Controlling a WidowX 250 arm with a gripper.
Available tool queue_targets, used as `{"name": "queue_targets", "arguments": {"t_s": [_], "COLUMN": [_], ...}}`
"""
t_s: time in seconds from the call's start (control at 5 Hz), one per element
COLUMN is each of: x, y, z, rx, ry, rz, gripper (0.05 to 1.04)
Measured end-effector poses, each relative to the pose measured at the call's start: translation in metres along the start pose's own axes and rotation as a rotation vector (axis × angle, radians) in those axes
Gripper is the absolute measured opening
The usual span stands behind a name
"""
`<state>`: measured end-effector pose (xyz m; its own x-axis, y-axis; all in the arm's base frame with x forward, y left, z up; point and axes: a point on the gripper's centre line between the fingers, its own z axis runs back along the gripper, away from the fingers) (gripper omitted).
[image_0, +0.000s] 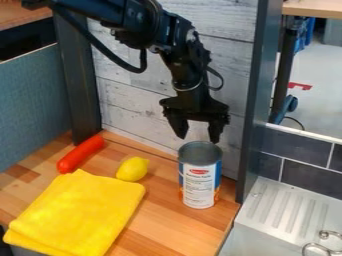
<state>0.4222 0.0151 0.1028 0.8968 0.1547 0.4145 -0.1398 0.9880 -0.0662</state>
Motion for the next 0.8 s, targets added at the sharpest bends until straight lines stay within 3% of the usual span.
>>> {"name": "queue_targets", "arguments": {"t_s": [0.4,0.8], "x": [-0.013,-0.034], "y": [0.005,0.001], "z": [-0.008,-0.014], "rx": [0.042,0.021], "ry": [0.034,0.053], "rz": [0.001,0.012], "gripper": [1.001,1.001]}}
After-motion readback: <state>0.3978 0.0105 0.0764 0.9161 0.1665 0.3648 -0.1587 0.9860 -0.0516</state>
